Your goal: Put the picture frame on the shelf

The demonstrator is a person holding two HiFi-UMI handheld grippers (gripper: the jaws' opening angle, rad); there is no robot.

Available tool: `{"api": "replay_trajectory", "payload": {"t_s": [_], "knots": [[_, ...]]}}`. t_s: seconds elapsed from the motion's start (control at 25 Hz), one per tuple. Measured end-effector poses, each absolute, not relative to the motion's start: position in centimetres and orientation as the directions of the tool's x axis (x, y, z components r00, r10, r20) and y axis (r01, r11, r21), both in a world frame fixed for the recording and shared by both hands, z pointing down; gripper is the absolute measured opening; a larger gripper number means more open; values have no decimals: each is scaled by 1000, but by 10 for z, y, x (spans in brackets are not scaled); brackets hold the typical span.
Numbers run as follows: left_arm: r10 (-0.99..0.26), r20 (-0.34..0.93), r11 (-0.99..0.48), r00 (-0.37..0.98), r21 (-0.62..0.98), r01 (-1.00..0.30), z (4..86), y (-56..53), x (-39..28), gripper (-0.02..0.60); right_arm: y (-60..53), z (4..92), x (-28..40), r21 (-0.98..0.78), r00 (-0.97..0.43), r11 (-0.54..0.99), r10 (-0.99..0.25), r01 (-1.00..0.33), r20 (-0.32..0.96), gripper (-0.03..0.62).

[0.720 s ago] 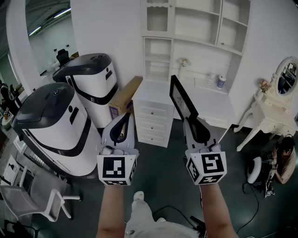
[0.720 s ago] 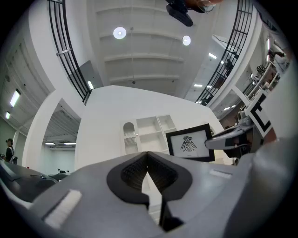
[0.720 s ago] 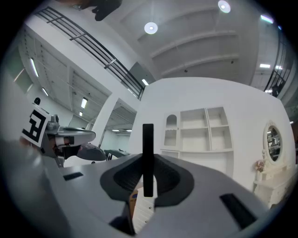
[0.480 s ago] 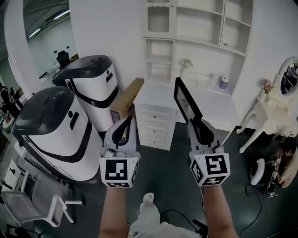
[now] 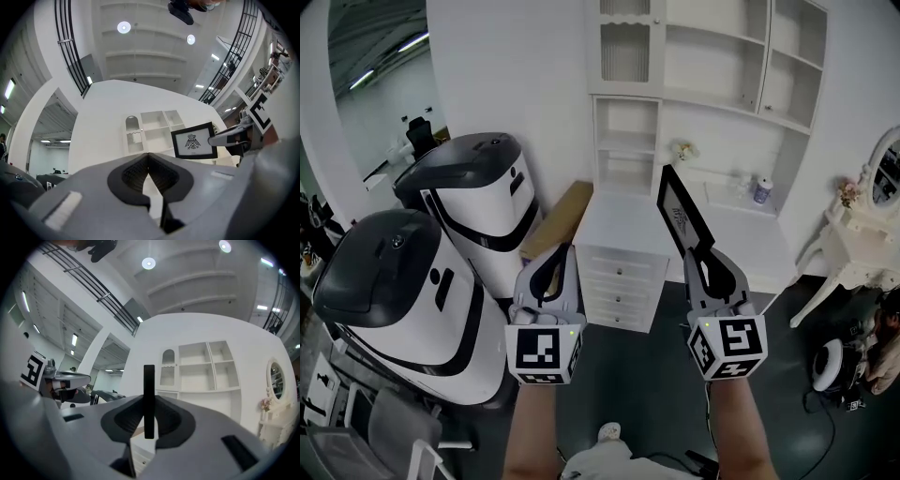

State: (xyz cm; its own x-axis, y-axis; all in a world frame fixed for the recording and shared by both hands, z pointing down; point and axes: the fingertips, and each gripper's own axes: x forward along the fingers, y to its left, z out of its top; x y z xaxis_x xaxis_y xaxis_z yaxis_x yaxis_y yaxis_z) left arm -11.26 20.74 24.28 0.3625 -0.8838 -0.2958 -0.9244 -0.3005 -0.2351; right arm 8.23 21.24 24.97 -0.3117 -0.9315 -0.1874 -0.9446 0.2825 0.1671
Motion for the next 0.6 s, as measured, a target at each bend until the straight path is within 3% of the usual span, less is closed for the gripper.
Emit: {"api": "replay_trajectory", "payload": {"t_s": [0.6], "knots": [[-855,-291,-386,429,-194,-902,243,84,-144,9,108,264,44,149,-246,225,-959,-963,-141,75]]}}
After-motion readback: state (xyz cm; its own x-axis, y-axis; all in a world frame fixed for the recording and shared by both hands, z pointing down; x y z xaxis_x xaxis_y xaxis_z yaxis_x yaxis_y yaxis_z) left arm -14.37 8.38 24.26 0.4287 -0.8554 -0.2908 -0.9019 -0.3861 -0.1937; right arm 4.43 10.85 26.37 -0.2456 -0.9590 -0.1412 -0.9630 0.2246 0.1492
